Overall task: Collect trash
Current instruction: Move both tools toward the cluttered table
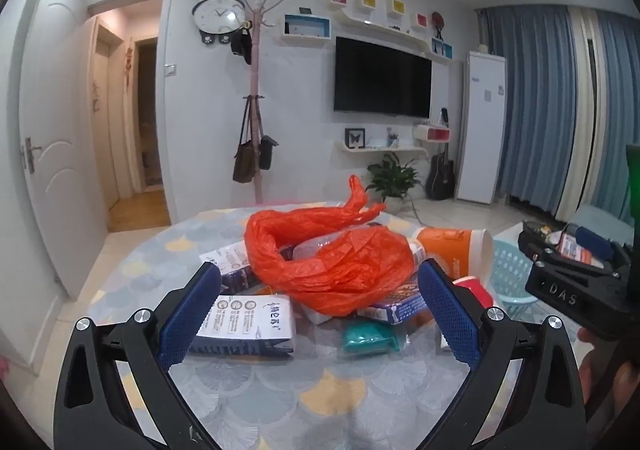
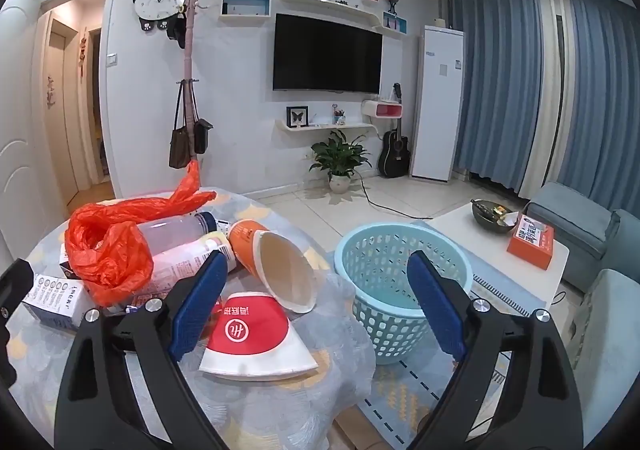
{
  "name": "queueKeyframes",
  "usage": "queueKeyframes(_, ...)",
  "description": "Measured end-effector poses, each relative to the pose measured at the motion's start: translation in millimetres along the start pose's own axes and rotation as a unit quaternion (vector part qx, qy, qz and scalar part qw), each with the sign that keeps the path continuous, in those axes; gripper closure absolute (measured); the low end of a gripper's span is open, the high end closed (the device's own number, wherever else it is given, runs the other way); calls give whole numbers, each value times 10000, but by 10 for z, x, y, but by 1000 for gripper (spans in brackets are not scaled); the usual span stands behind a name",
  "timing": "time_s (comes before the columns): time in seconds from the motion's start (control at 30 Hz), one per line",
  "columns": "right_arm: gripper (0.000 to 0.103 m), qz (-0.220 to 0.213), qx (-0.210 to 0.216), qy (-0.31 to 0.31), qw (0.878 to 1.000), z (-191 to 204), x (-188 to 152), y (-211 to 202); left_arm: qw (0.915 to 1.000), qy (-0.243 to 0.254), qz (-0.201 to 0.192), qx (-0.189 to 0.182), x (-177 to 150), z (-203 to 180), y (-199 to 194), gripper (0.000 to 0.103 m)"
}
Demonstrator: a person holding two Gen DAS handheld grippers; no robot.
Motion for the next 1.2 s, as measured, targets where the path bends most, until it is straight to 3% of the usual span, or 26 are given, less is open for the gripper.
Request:
queueKeyframes(0.43, 23, -83, 21, -47, 10000, -57, -29, 20, 9992, -237, -306, 127, 104, 59, -41, 7)
queueKeyframes(1.2, 33, 50, 207, -2, 9998, -72, -62, 102, 9985, -428, -232, 231, 37, 168, 7, 7)
Point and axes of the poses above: each gripper's, at about its wrist camera, not at the fingertips, and y roughly the way its jaws point, z to its left, x to its top, the point moved 2 cm from there along y, roughly the way its jaws point, and after that the axes turned 9 degrees about -x, right-handed, at the moved point
